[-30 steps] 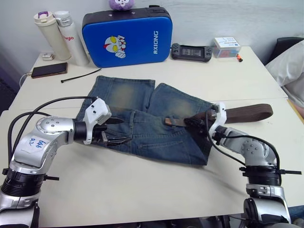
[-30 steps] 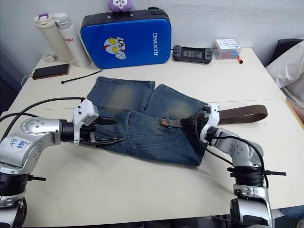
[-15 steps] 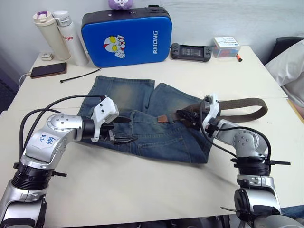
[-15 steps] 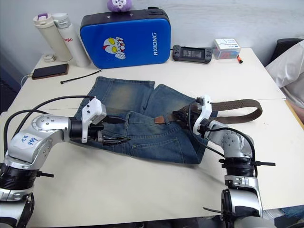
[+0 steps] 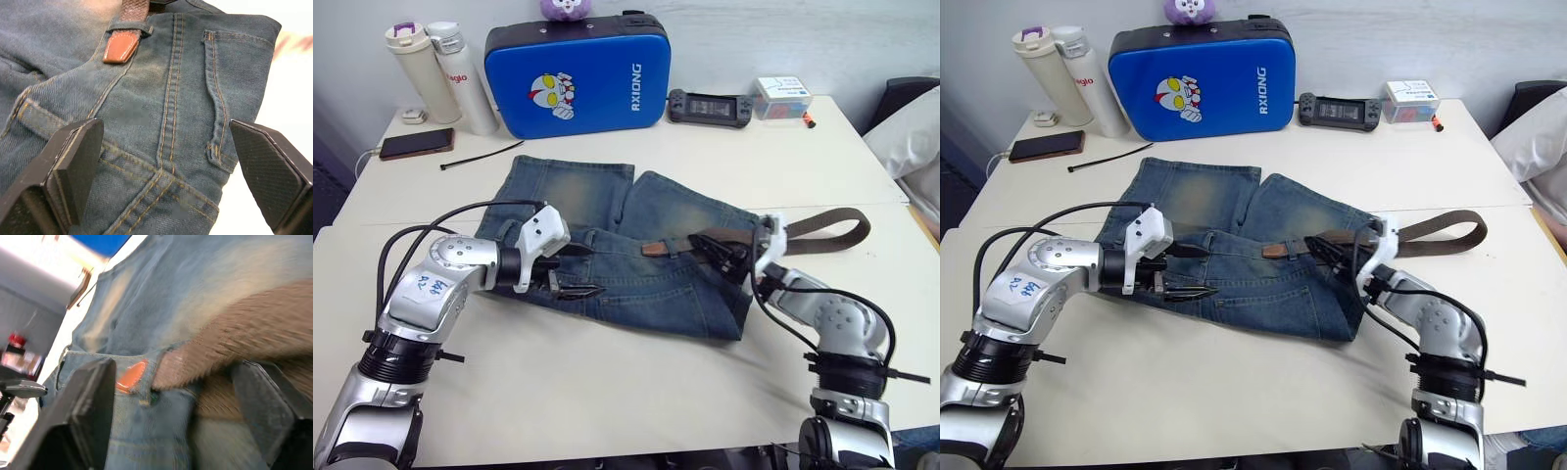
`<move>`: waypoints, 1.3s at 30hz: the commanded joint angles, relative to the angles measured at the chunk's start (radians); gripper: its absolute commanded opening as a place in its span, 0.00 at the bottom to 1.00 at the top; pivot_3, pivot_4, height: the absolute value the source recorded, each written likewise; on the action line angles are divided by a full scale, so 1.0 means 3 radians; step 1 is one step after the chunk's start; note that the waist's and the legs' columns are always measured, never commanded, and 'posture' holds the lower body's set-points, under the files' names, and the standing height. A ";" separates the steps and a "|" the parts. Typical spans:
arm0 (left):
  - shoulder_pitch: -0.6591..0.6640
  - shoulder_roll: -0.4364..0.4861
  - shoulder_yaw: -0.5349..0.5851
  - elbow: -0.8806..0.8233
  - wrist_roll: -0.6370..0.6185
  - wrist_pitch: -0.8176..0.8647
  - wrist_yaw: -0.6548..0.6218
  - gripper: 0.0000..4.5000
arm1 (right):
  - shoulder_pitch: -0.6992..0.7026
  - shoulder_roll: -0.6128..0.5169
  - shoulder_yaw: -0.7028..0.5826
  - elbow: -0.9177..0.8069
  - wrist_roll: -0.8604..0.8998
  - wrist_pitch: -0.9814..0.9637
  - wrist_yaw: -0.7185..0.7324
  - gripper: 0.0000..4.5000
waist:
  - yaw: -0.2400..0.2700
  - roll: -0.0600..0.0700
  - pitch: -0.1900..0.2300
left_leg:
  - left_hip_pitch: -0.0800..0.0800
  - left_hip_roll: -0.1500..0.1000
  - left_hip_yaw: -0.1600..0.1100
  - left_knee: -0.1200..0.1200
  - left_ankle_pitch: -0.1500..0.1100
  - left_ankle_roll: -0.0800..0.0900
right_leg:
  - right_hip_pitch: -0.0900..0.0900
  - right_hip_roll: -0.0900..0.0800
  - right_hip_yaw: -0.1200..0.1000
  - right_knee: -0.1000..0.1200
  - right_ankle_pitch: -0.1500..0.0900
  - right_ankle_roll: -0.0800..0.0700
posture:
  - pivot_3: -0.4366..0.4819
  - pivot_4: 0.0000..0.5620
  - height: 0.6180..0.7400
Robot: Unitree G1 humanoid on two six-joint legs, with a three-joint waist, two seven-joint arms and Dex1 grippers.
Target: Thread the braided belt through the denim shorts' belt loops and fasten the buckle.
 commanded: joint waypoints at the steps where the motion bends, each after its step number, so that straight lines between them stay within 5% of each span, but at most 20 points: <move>1: -0.0062 -0.0024 0.0007 0.0021 0.0029 -0.0067 -0.0042 1.00 | 0.0061 0.0072 -0.0390 -0.0096 0.0310 -0.0090 -0.0191 0.79 | 0.0000 0.0000 0.0000 | 0.0000 0.0000 0.0000 0.0000 0.0000 0.0000 | 0.0000 0.0000 0.0000 0.0000 0.0000 0.0000 | 0.48 0.27 0.87; 15: -0.0105 -0.0079 0.0005 0.0068 0.0097 -0.0103 -0.0064 1.00 | -0.0102 0.0343 -0.0539 0.0348 0.0432 -0.0371 -0.0545 0.79 | -0.0003 0.0000 0.0000 | 0.0000 0.0000 0.0000 0.0000 0.0000 0.0000 | 0.0000 0.0001 0.0001 0.0000 0.0000 0.0000 | 0.48 0.27 0.87; 23: -0.0073 -0.0072 0.0042 0.0034 0.0100 -0.0081 -0.0021 1.00 | -0.0153 0.0429 -0.0409 0.0291 0.0497 -0.0322 -0.0632 0.01 | -0.0010 0.0001 0.0000 | 0.0001 0.0000 0.0000 0.0000 0.0000 0.0000 | 0.0000 0.0001 0.0001 0.0001 0.0000 0.0000 | 0.48 0.27 0.87; 39: -0.0195 -0.0186 0.0008 0.0102 0.0149 -0.0078 0.0065 1.00 | 0.0075 0.0858 0.0338 -0.0366 0.0342 -0.0267 -0.0946 0.01 | -0.0077 0.0001 0.0000 | 0.0001 0.0001 -0.0003 -0.0004 0.0001 -0.0001 | -0.0002 0.0002 0.0001 0.0002 0.0000 0.0000 | 0.48 0.27 0.87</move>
